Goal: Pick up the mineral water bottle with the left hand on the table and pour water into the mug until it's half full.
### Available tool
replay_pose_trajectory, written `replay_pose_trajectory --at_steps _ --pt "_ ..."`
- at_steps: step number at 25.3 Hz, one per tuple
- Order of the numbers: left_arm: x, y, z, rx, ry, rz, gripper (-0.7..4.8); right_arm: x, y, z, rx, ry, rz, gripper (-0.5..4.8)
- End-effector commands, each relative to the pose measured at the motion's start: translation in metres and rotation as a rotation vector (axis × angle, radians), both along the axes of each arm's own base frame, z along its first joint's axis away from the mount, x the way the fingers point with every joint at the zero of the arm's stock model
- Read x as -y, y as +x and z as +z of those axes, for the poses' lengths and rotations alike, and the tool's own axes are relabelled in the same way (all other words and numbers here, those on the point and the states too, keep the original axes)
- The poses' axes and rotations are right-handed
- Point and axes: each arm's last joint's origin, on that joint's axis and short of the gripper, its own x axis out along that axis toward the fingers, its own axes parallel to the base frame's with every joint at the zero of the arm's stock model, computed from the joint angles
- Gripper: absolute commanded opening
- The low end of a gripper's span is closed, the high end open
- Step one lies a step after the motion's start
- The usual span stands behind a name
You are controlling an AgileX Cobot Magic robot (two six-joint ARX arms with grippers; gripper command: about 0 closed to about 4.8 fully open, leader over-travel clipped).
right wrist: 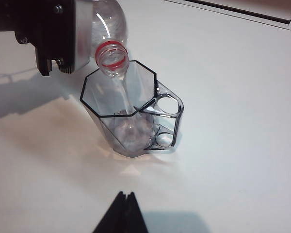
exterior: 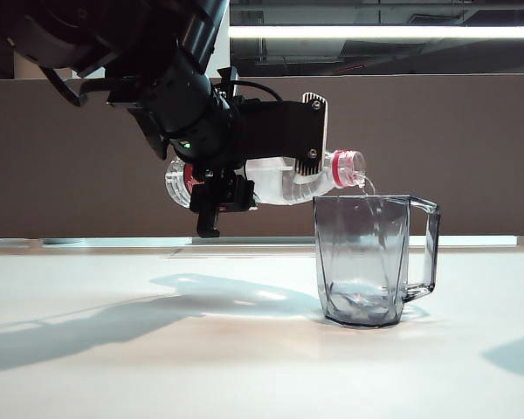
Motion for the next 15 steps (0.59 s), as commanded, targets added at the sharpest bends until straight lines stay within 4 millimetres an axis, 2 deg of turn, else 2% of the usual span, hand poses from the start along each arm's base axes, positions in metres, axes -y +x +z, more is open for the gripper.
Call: replay_pose_trajectory --at_steps 1,15 --pt "0.0014 0.0017 0.0098 0.049 -0.044 0.006 2.41 -0.0001 0.0 0.0035 0.019 0.007 0.005 -0.02" --pt "0.0012 0.002 0.0109 0.067 -0.031 0.015 2.41 -0.0001 0.0 0.0034 0.018 0.007 0.005 -0.02"
